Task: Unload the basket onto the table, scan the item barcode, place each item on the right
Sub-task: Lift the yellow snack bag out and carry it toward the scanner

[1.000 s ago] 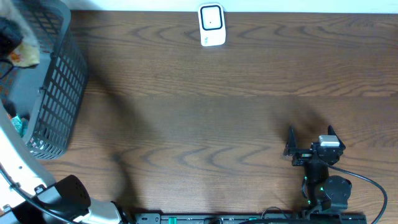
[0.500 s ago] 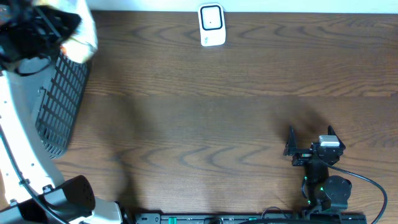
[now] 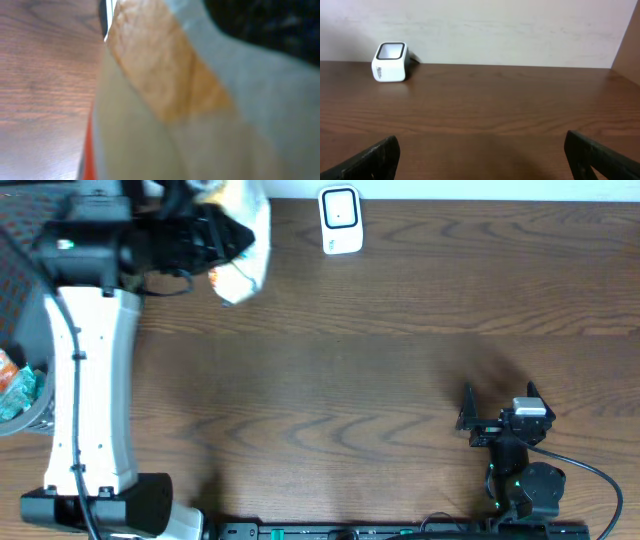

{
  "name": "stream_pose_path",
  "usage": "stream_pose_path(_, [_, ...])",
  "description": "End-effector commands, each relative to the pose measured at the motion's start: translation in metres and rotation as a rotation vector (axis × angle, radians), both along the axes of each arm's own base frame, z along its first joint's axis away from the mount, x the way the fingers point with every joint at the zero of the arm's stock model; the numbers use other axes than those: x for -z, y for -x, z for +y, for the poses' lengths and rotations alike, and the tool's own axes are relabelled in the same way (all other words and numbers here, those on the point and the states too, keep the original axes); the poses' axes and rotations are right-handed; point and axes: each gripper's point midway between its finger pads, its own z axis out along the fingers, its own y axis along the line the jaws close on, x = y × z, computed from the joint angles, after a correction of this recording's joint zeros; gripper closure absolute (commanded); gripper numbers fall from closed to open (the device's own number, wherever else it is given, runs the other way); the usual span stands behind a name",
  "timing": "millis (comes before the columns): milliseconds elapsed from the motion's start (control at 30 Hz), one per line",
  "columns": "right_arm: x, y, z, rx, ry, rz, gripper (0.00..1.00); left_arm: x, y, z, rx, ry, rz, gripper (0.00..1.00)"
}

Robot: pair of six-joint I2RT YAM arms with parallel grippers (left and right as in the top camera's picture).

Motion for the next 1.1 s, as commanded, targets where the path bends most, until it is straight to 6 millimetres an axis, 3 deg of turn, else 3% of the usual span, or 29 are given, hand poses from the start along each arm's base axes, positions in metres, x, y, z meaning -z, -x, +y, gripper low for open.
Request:
stream_pose_path(0, [0.001,0.000,-0.003,0.012,0.008,0.001,0.01,0.015,-0.003,0.008,-0.137,-0.186,0.010,0.92])
stream_pose_path(133, [0.001,0.000,-0.003,0.012,0.008,0.001,0.01,0.034,0.000,0.004,-0.263,-0.323,0.067,0.92])
stream_pose_path(333, [0.001,0.000,-0.003,0.012,0.008,0.001,0.01,0.070,0.005,-0.025,-0.286,-0.385,0.169,0.92])
stream_pose_path(633, [0.001,0.000,-0.003,0.012,0.008,0.001,0.01,0.148,0.004,-0.076,-0.214,-0.466,0.339,0.92])
stream_pose_path(933, [0.001,0.000,-0.003,0.012,0.008,0.001,0.01,0.222,0.005,-0.110,-0.239,-0.502,0.502,0.91])
stream_pose_path(1067, [0.001,0.000,-0.003,0.012,0.008,0.001,0.01,0.242,0.013,-0.137,-0.163,-0.458,0.558,0.72])
